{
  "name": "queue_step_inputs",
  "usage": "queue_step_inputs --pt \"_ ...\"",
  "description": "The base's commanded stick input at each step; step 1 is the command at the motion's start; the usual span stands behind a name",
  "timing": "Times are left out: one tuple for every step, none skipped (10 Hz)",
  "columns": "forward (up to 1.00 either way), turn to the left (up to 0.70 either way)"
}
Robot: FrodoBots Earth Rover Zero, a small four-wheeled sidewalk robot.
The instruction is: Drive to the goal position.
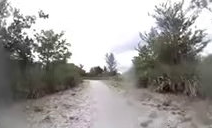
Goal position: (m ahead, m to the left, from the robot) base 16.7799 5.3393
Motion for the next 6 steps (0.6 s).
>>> queue_step_inputs --pt "0.6 0.0" --pt "0.6 0.0" --pt "0.6 0.0" --pt "0.6 0.0" --pt "0.6 0.0" --pt "0.6 0.0"
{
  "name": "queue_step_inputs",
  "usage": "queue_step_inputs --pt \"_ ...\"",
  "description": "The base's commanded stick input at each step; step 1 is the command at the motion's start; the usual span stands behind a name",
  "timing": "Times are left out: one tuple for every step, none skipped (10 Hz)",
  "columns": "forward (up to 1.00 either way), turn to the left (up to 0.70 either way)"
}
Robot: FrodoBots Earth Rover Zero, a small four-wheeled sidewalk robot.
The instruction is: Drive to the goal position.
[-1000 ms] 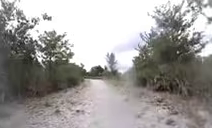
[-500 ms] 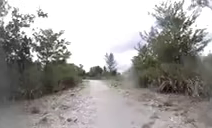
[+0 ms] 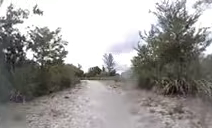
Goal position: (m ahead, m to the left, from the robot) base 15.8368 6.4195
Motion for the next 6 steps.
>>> queue_step_inputs --pt "0.6 0.0" --pt "0.6 0.0" --pt "0.6 0.0" --pt "0.6 0.0" --pt "0.6 0.0" --pt "0.6 0.0"
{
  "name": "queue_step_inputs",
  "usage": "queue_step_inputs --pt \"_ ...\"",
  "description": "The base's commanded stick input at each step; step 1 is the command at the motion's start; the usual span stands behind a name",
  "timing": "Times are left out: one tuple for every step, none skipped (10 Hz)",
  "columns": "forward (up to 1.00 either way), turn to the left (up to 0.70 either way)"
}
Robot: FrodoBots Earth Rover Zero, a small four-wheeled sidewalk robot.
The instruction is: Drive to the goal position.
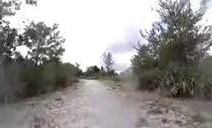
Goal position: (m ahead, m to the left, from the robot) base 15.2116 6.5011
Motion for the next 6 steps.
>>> queue_step_inputs --pt "0.6 0.0" --pt "0.6 0.0" --pt "0.6 0.0" --pt "0.6 0.0" --pt "0.6 0.0" --pt "0.6 0.0"
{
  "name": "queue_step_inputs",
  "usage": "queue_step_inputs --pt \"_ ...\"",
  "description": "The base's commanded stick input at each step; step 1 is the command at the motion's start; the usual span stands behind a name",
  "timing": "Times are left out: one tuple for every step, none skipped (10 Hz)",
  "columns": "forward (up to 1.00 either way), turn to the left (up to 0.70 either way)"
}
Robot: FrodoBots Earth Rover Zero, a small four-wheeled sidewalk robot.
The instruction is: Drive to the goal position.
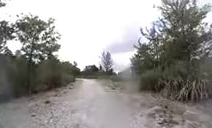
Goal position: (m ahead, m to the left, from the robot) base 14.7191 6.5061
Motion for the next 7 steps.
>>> queue_step_inputs --pt "0.6 0.0" --pt "0.6 0.0" --pt "0.6 0.0" --pt "0.6 0.0" --pt "0.6 0.0" --pt "0.6 0.0" --pt "0.6 0.0"
